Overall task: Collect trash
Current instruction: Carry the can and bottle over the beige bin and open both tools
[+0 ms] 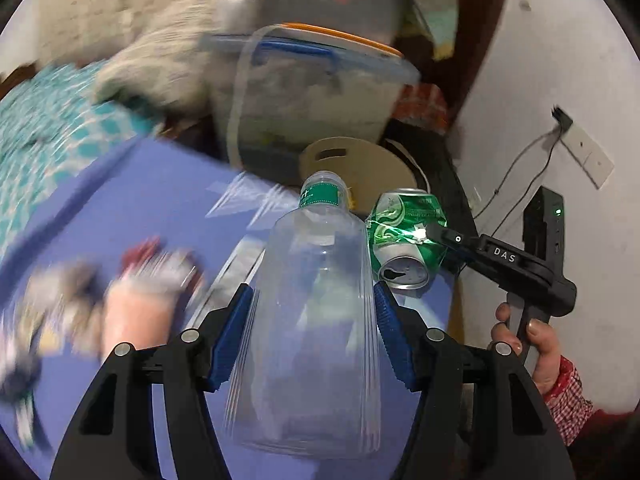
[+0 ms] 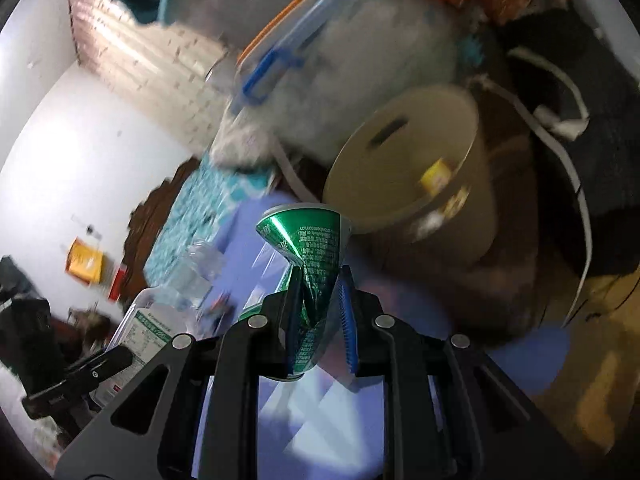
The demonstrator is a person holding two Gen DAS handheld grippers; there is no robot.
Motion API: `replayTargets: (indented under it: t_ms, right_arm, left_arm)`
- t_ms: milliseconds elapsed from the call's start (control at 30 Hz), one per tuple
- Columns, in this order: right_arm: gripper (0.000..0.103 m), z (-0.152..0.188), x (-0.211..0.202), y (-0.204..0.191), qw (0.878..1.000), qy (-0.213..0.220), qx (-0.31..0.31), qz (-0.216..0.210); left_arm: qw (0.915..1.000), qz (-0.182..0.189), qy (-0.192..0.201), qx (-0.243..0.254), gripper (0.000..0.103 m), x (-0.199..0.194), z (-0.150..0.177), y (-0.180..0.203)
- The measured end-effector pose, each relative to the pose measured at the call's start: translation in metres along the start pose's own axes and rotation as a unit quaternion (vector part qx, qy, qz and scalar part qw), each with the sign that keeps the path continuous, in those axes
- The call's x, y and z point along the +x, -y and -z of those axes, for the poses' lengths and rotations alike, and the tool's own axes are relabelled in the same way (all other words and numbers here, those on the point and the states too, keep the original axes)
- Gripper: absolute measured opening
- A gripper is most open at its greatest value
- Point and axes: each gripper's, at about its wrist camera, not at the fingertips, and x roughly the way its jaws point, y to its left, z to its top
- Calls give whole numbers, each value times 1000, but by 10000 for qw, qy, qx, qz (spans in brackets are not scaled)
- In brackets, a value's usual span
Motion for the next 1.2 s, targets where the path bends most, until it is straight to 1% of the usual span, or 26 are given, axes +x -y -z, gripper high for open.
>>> replayTargets:
  t_ms: [33, 67, 100, 233, 333, 433, 500, 533, 567, 600, 667, 700, 767, 800, 833, 867, 900, 967, 1033, 1067, 1167, 1200]
  right_arm:
    - [21, -13, 1, 6, 9999, 134, -19, 103]
    - [21, -25, 3, 12, 9994, 251, -32, 223]
    - [21, -36, 6, 19, 9989, 329, -6, 321]
    - [20, -68, 20, 43, 9966, 515, 48, 643]
    - [21, -84, 32, 54, 9955, 524, -10, 790]
    - [24, -89, 46, 54, 9954, 459, -74, 842]
    - [40, -92, 52, 56, 9951, 427, -137, 882]
    - [70, -93, 54, 56, 9948, 438, -155, 909]
    - [79, -91, 50, 54, 9942, 535, -152, 921]
    - [79, -89, 45, 52, 9927, 736, -178, 943]
    - [75, -89, 36, 44, 9911, 857, -286, 979]
    - [75, -87, 31, 40, 9911, 906, -278, 936]
    - [75, -81, 18, 33, 9907, 1046, -236, 839]
    - [75, -77, 13, 27, 9907, 1081, -246, 789]
    - [75, -73, 10, 21, 9911, 1087, -273, 718]
    - [74, -69, 7, 14, 9916, 1073, -318, 650]
    - [74, -64, 6, 5, 9921, 1035, -395, 588]
    - [69, -54, 10, -11, 9934, 881, -564, 473]
    - [64, -42, 20, -31, 9946, 604, -770, 336]
    - [61, -35, 27, -43, 9948, 423, -890, 243]
    - [59, -10, 58, -83, 9923, -272, -1201, -101]
    - [58, 1, 70, -97, 9898, -532, -1299, -230]
  left_arm:
    - [9999, 18, -88, 116, 58, 18, -19, 8]
    - [9997, 36, -152, 173, 58, 31, -31, 12]
    - [9993, 72, -275, 229, 58, 53, -51, 19]
    - [9978, 99, -581, 292, 58, 113, -94, 30]
    - [9964, 17, -790, 314, 58, 152, -113, 36]
    - [9954, -74, -895, 328, 60, 178, -125, 38]
    - [9953, -155, -907, 286, 73, 187, -128, 38]
    - [9959, -228, -843, 227, 79, 186, -130, 37]
    - [9968, -218, -757, 166, 79, 183, -131, 35]
    - [9973, -185, -705, 131, 79, 178, -132, 34]
    - [9985, -183, -517, 30, 79, 160, -133, 29]
    - [9995, -118, -299, -23, 79, 140, -130, 27]
    - [10000, -40, -8, -71, 79, 110, -121, 24]
    - [9997, 27, 209, -115, 79, 86, -108, 19]
    - [9993, 56, 336, -151, 79, 71, -99, 15]
    - [9989, 47, 426, -194, 79, 59, -88, 11]
    - [9982, 24, 519, -300, 79, 39, -67, 1]
    - [9974, 16, 534, -477, 79, 21, -37, -12]
    - [9958, -97, 453, -791, 79, 0, 12, -37]
    - [9951, -143, 420, -883, 79, -7, 26, -45]
    - [9902, -456, 308, -1281, 78, -34, 90, -84]
    - [9871, -620, 306, -1443, 78, -46, 112, -100]
